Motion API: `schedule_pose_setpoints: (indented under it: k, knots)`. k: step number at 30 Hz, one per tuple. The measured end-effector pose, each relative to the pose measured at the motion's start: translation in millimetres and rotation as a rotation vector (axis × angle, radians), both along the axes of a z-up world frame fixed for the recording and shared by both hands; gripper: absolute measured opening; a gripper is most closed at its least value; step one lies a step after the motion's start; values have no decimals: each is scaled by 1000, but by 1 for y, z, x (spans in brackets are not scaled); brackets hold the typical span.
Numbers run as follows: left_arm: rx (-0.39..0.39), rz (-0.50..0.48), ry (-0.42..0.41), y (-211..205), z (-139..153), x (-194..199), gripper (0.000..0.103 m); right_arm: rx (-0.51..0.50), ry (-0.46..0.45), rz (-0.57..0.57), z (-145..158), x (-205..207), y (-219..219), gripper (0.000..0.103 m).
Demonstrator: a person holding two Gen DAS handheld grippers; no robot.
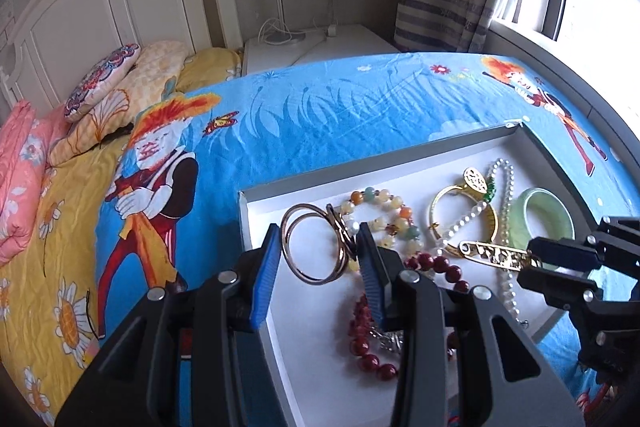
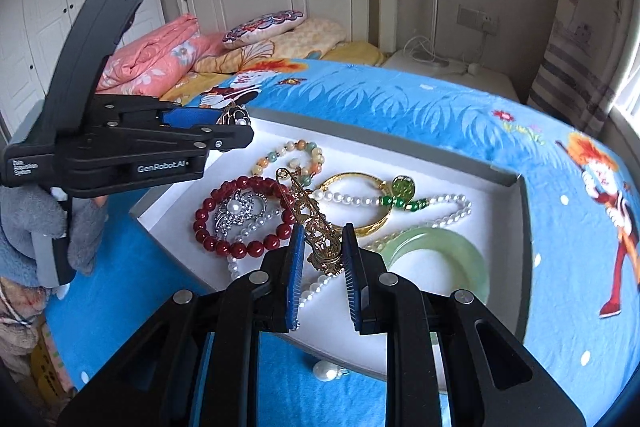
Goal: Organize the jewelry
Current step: 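Lower the gold rings into the tray with left while right sets the cord bracelet in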
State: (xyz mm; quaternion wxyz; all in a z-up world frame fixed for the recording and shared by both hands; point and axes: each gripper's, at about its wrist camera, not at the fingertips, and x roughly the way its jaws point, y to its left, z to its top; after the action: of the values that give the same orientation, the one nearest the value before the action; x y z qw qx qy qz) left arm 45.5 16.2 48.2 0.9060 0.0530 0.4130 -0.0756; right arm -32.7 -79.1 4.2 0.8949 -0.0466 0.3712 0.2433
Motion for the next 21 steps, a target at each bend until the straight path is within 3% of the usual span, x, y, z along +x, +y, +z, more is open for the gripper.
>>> schedule_pose_setpoints:
  k: [10,12,15,17,21]
  knots:
    - [25,-12,22,1,-15,17,40,27,80,-56,-15,0,5,21]
    - [17,-7,14,4,-14,15,56,58,94,-46,-15,1,2,24]
    - [-17,-40,-12,5,-9,6,71,85,89,-56,-13,-1,-5,31]
    - [15,-31,-47,2,-4,-4,79,124,78,-56,-8,-3,-13,31]
    - [35,-38,-113,-1,7,-29,84,180,44,-65,6,-15,-32,34]
